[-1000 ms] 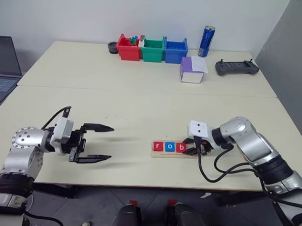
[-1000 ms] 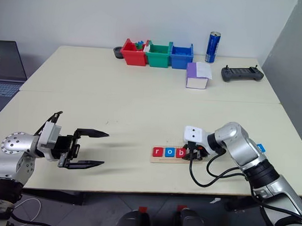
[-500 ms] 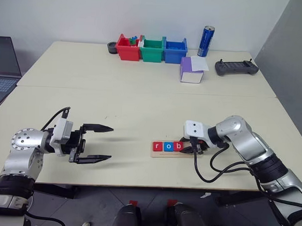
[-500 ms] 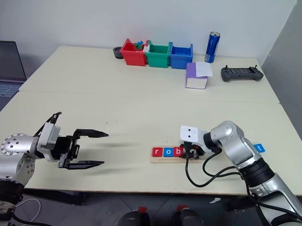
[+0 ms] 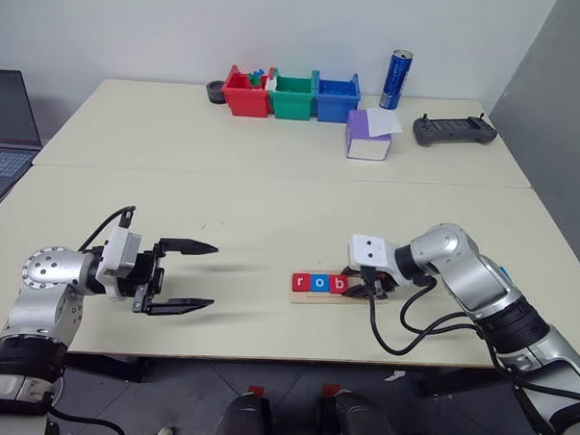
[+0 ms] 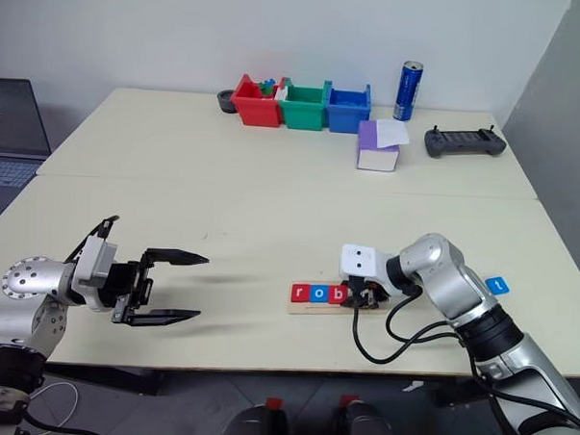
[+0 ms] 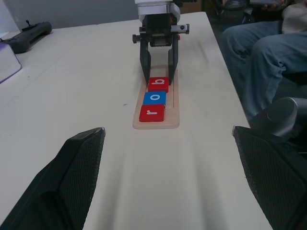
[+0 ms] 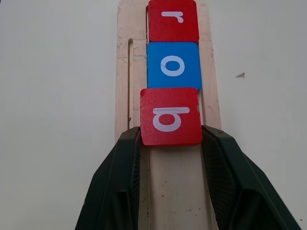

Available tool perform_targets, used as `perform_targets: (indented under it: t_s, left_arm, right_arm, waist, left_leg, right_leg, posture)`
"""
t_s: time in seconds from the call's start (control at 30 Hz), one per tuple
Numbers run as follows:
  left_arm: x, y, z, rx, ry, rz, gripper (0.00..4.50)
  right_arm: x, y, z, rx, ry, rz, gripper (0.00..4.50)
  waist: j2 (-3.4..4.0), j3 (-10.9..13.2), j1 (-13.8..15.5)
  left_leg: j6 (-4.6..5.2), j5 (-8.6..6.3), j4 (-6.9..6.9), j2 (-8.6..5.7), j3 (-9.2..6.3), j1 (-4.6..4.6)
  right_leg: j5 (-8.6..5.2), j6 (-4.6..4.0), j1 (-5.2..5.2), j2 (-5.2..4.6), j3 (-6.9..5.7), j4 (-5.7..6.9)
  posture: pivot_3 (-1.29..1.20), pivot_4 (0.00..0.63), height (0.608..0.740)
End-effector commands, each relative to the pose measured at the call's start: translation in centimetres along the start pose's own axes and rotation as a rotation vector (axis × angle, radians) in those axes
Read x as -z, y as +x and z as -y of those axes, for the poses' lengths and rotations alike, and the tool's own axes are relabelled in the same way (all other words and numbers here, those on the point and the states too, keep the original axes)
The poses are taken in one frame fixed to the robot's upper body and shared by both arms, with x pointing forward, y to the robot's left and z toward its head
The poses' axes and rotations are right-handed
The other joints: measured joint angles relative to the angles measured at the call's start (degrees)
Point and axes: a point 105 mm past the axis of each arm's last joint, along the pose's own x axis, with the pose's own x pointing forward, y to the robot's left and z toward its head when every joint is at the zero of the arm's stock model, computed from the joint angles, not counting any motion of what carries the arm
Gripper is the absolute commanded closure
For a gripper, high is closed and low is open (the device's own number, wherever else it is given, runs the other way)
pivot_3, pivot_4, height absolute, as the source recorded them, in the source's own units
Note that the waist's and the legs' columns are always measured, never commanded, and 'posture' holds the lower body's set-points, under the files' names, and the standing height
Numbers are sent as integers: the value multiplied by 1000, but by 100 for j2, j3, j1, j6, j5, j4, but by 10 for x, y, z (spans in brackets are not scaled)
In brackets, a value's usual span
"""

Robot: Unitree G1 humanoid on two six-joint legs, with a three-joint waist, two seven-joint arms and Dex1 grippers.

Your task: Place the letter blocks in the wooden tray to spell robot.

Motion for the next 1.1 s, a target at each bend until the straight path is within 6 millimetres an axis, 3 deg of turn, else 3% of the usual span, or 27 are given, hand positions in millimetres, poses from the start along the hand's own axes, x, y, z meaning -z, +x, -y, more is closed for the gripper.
perform_targets:
  t_s: [0.03,0.4,0.87,0.9,1.1]
  left_arm:
    - [-7,-2,-4,-9,33,11,0]
    - [-7,-2,-4,-10,32,10,0]
    - [-6,-1,-3,-10,29,15,0]
    - [-6,-1,-3,-10,29,15,0]
    - [-5,-1,-3,-11,28,12,0]
  right_arm:
    - [-5,-2,7,35,-32,-5,3043]
    - [-3,-4,11,45,-36,-11,3043]
    - [-5,-3,2,-7,-27,4,3043]
    - [-5,-3,2,-7,-27,4,2325]
    - [-6,-4,2,-3,-34,4,422]
  waist:
    - [0,0,-1]
    - [0,0,-2]
    - [0,0,-1]
    - [0,0,-2]
    - [0,0,-1]
  left_leg:
    - [0,0,0,0,0,0]
    - [0,0,0,0,0,0]
    - [0,0,0,0,0,-1]
    - [0,0,0,0,0,-1]
    - [0,0,0,0,0,-1]
  right_leg:
    - [0,0,0,0,0,0]
    - [0,0,0,0,0,0]
    - [0,0,0,0,0,-1]
    - [0,0,0,0,0,-1]
    - [0,0,0,0,0,-1]
  posture:
    - [0,150,740]
    - [0,150,740]
    - [0,150,740]
    - [0,150,740]
    - [0,150,740]
